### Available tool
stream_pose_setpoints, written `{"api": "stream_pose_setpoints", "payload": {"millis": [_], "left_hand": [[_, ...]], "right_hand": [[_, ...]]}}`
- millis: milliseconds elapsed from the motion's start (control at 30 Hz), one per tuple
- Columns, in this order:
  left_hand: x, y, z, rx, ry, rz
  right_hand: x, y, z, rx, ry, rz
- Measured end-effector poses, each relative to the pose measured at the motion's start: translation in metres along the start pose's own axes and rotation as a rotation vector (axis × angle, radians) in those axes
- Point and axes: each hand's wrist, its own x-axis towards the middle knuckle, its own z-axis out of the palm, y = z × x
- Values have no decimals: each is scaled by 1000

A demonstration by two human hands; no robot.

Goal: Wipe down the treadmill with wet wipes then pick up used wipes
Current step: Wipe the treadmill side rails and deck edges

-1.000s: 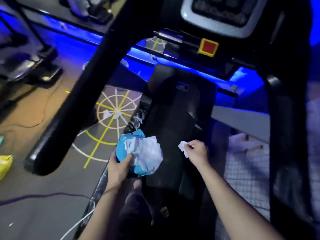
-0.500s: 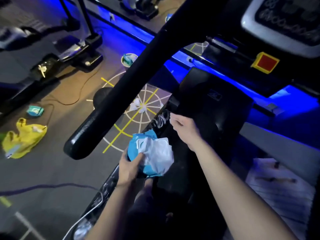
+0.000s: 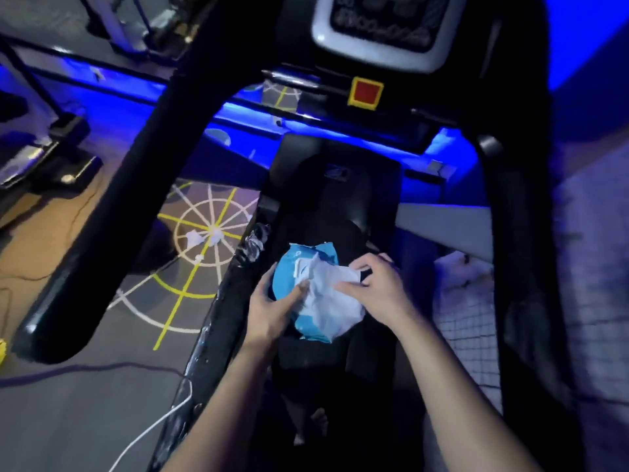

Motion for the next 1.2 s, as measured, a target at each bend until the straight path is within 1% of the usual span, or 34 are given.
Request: {"api": "stream_pose_setpoints", "payload": {"millis": [100,200,300,400,500,600,733,767,833,867,900,967,1000,1067,1167,1200], "left_hand": [[-18,-8,40,46,-120,-30],[-38,-17,76,70,-245,-67],[-61,-24,108,73,-338,-104],[-82,-30,134,76,-411,-132],[-93,-34,154,70,-430,-155],[-96,-33,165,56,-409,-163],[-93,-31,164,46,-391,-163],[-91,-31,161,50,-386,-155],[-85,-30,155,61,-372,-144],[-82,-29,152,65,-362,-143],[-77,-29,149,68,-350,-143],[-69,-29,141,78,-316,-141],[-65,-29,137,83,-302,-136],[-55,-28,130,89,-294,-122],[-43,-25,122,89,-273,-111],[-40,-24,121,86,-266,-108]], "right_hand": [[-31,35,-28,70,85,100],[-58,71,-54,138,227,177],[-86,101,-78,158,349,190],[-111,127,-96,190,507,196],[-133,138,-120,218,576,220],[-147,138,-144,431,625,228],[-148,138,-170,582,758,248],[-146,138,-177,633,773,266],[-139,141,-190,689,751,344],[-133,144,-196,676,737,396],[-125,149,-199,612,723,441],[-106,157,-205,359,678,500],[-96,158,-210,216,667,499],[-78,152,-225,7,692,403],[-55,131,-254,-188,790,147],[-48,127,-259,-261,787,59]]}}
